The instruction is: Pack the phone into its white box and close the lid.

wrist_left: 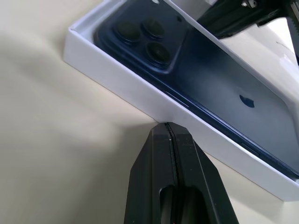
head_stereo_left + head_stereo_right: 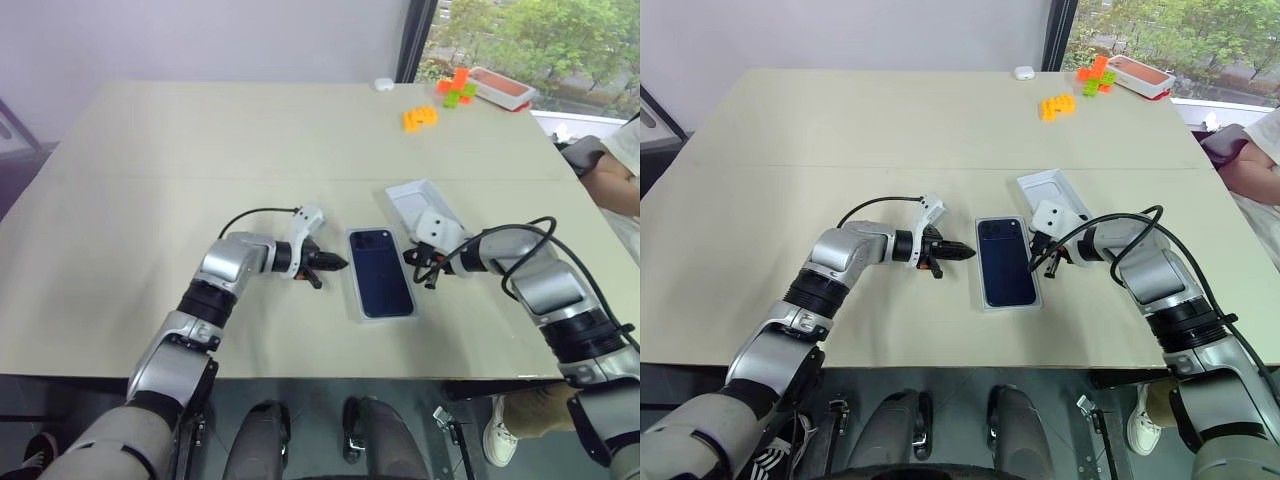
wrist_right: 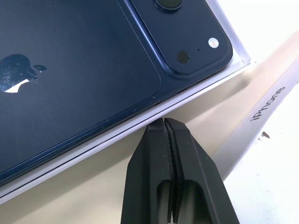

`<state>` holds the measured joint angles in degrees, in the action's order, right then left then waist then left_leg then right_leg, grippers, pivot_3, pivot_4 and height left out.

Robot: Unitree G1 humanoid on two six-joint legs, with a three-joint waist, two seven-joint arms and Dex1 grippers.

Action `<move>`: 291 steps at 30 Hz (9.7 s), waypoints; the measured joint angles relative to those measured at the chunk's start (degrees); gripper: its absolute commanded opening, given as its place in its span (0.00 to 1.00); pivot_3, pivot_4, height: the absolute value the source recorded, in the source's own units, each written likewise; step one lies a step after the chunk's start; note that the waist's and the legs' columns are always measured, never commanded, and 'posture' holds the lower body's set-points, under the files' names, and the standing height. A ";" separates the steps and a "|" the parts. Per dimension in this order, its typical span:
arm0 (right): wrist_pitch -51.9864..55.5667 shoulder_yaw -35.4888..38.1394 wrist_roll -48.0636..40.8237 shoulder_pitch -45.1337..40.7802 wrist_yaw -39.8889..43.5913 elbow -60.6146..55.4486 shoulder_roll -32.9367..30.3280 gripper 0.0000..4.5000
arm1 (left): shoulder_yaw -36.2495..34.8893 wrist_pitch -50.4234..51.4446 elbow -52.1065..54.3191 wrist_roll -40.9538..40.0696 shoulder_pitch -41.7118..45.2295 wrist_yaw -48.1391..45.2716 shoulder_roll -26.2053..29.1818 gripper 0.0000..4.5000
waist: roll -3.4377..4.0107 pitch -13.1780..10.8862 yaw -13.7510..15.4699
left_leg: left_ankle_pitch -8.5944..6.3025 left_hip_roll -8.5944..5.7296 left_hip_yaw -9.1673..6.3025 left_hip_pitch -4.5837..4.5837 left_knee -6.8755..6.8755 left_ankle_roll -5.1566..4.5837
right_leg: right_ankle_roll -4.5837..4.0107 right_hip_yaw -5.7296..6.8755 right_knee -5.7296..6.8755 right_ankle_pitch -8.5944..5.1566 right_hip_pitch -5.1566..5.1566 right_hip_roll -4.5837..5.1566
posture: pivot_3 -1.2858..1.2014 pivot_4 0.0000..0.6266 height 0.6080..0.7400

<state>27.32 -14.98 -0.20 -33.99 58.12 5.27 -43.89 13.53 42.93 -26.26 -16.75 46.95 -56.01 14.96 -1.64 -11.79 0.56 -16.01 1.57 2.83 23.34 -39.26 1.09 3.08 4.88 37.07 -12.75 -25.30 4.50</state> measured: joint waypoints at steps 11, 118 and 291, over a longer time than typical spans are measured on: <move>12.03 7.57 -10.53 -3.78 2.82 -6.35 0.51 0.21 | -6.38 -4.20 6.74 -1.66 -1.64 -1.31 6.85 0.00 | 0.02 -0.01 -0.27 | 0.01 0.17 -0.11 0.00 0.01 0.01 | -0.02 -0.02 0.04 0.01 -0.05 -0.03 | 0.52 0.24 1.00; 47.71 26.82 -110.50 5.09 -81.20 -4.93 34.28 0.02 | -26.75 2.80 28.80 -23.90 -19.67 10.37 15.21 0.00 | 0.04 0.00 -1.39 | 0.02 0.25 -0.06 0.02 0.08 -0.06 | -0.04 -0.16 -0.02 0.03 -0.09 -0.07 | 0.52 0.24 1.00; 10.50 3.55 -12.45 1.39 7.02 -8.36 -2.18 0.01 | -8.17 3.94 22.39 -11.41 -14.76 5.08 6.20 0.00 | 0.10 -0.02 0.13 | -0.15 0.14 0.04 -0.11 -0.05 -0.37 | 0.12 -0.10 -0.51 0.14 0.33 -0.05 | 0.52 0.24 1.00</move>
<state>37.82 -11.43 -12.64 -32.60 65.14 -3.09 -46.07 5.36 46.87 -3.88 -28.16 32.20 -50.93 21.15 -1.54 -11.81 0.70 -16.16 1.71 2.87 23.23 -39.31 0.72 3.20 4.78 36.57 -12.61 -24.98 4.45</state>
